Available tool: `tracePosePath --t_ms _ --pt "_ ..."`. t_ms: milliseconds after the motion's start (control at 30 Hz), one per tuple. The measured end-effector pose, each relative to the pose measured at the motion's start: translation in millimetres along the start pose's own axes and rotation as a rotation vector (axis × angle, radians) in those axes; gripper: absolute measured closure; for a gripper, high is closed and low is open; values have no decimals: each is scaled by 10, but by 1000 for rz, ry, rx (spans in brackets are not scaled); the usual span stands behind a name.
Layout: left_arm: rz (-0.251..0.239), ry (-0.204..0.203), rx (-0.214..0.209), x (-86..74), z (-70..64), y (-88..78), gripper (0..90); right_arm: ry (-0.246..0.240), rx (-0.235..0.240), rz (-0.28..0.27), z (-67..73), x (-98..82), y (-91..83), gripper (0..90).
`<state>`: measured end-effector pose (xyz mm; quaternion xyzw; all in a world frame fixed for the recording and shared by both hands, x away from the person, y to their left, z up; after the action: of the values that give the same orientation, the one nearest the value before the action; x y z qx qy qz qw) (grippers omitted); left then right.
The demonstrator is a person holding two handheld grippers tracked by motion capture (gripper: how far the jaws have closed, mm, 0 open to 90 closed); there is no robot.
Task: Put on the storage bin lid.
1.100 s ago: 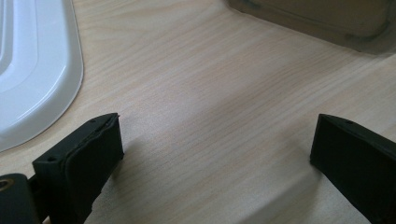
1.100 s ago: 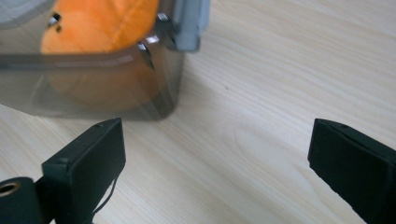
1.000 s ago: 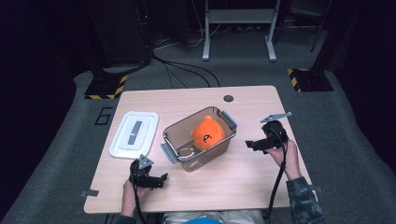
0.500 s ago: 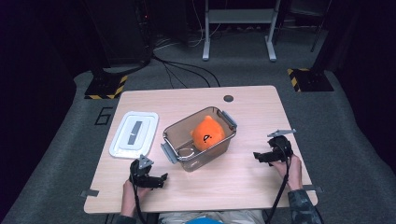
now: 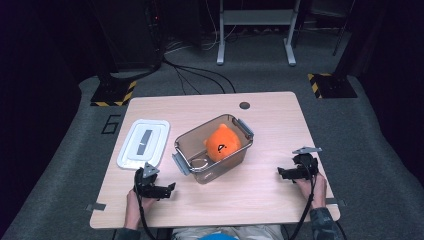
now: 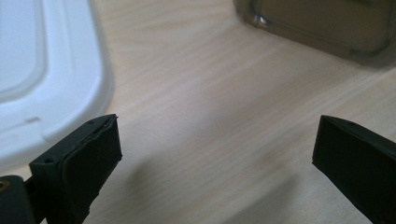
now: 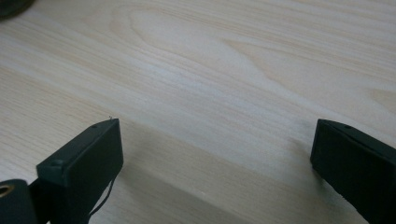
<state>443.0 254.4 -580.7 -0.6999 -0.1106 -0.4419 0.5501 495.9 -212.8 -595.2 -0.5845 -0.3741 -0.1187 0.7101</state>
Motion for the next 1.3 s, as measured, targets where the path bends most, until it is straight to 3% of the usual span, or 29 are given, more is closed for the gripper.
tracePosePath --t_ms 233,433,733,900,1033,1067,1100,1300 --pt "-27 -6 14 208 207 -111 10 -30 -21 -37 -39 -1 35 0" --pt "-31 -12 36 314 393 -102 12 -17 -25 -63 -48 0 38 0" --pt "-45 -76 34 445 703 -64 14 -17 -26 -63 -49 -1 38 0" --pt "-33 -107 57 530 927 11 10 -15 -26 -64 -47 -1 38 0" --pt "-19 -160 90 606 1178 155 5 -15 -27 -64 -47 0 38 0" --pt "-19 -160 90 606 1178 155 5 -17 -26 -66 -48 1 39 0" --pt "-9 -171 106 633 1289 218 6 -17 -27 -66 -47 1 39 0" --pt "30 -212 134 682 1524 415 8 -17 -27 -65 -48 0 38 0"
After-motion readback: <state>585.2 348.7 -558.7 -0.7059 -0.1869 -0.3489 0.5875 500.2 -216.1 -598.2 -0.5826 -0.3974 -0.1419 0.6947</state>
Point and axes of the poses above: each handheld gripper's, and its own axes: y roughly forward along the jaws, x roughly out of its top, z roughly to its left, the point moved 10 cm from there along y, roughly forward along the jaws
